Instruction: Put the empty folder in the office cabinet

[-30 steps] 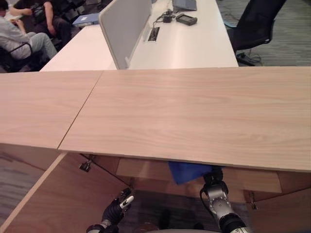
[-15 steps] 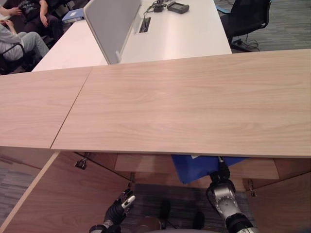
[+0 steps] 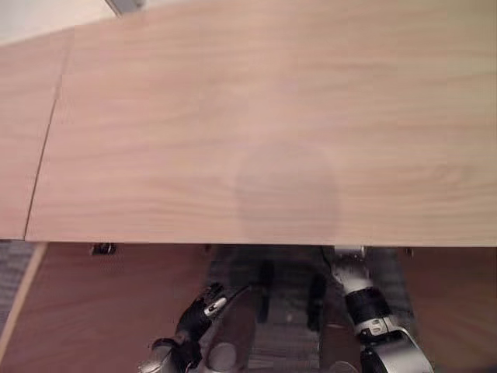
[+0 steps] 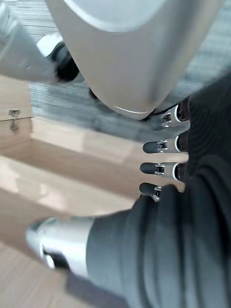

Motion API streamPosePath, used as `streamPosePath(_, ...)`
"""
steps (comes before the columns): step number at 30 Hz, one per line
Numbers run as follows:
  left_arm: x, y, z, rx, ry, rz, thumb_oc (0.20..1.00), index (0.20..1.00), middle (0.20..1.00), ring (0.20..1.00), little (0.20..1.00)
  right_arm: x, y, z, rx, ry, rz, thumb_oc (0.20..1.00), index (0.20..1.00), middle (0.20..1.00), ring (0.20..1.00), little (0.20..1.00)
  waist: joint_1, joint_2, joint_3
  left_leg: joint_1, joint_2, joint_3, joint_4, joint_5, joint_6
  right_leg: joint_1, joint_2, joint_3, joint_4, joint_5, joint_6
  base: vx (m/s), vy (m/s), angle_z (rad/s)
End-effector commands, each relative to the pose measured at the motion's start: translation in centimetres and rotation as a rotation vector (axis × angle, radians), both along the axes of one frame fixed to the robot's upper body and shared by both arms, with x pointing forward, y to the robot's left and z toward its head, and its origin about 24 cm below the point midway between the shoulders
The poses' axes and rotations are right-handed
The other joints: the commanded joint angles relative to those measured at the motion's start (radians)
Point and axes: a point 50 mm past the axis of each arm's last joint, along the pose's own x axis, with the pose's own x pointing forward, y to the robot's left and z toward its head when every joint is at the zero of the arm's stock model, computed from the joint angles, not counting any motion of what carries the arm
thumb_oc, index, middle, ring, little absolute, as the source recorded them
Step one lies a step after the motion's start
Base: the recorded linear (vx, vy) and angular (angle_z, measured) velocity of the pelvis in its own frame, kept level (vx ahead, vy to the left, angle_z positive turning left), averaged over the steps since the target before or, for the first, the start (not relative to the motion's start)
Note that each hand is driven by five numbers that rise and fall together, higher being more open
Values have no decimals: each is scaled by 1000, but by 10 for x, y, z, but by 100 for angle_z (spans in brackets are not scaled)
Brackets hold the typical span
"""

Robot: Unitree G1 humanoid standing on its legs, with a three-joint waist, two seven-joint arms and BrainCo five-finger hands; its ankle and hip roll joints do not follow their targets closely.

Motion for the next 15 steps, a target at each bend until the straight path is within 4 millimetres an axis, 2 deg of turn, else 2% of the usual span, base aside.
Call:
streamPosePath(1, -23, 9, 0, 37, 31, -4, 1000, 1000, 1000, 1000, 1000, -19, 4, -2, 6, -44, -29, 200, 200, 200, 200, 200, 7, -37, -95, -11, 18, -20, 60, -129, 31, 63, -36, 12, -148, 71, 92, 7, -10, 4)
streamPosePath(6, -19, 8, 2, 58, 21, -25, 1000, 1000, 1000, 1000, 1000, -27, 5, -31, 13, 68, -16, 200, 200, 200, 200, 200, -2, -58, -121, 71, 30, -30, -61, -99, 12, 136, -16, 2, -249, 96, 93, 27, -54, -3)
streamPosePath(7, -20, 9, 2, 59, 22, -24, 1000, 1000, 1000, 1000, 1000, -27, 5, -31, 14, 68, -16, 200, 200, 200, 200, 200, -2, -58, -119, 76, 31, -30, -66, -96, 11, 141, -15, 1, -254, 99, 92, 85, -119, -8)
streamPosePath(8, -21, 10, 2, 55, 28, -7, 1000, 1000, 1000, 1000, 1000, -31, 3, -43, 13, 117, -18, 200, 200, 200, 200, 200, -3, -63, -139, 127, 43, -37, -136, -75, 4, 192, 3, 2, -319, 108, 90, 66, -84, -9)
streamPosePath(9, -21, 10, 2, 55, 29, -6, 1000, 1000, 1000, 1000, 1000, -31, 3, -43, 14, 117, -18, 200, 200, 200, 200, 200, -4, -62, -136, 134, 44, -37, -143, -72, 3, 199, 4, 1, -324, 111, 90, 107, -139, -10)
streamPosePath(11, -21, 11, 1, 48, 35, 12, 1000, 1000, 1000, 1000, 1000, -32, 1, -51, 5, 151, -31, 200, 200, 200, 200, 200, -5, -65, -153, 200, 61, -43, -224, -34, -10, 272, 26, -4, -400, 124, 88, 46, -129, -9)
streamPosePath(12, -21, 12, 2, 44, 33, 25, 1000, 1000, 1000, 1000, 1000, -33, -2, -53, 5, 164, -42, 200, 200, 200, 200, 200, -8, -67, -154, 219, 66, -43, -261, 11, -13, 297, 32, -12, -437, 157, 81, -1, -143, -4)
streamPosePath(14, -20, 11, 1, 22, 35, 59, 1000, 1000, 1000, 1000, 1000, -33, -7, -57, 1, 182, -66, 200, 200, 200, 200, 200, -2, -72, -173, 285, 81, -60, -345, 68, -25, 377, 53, -37, -530, 177, 79, 31, -218, 6)
streamPosePath(15, -19, 10, 2, 19, 29, 66, 1000, 1000, 1000, 1000, 1000, -33, -9, -58, -1, 188, -71, 200, 200, 200, 200, 200, -1, -77, -173, 299, 78, -68, -343, 72, -28, 401, 57, -39, -548, 182, 78, 39, -172, 22)
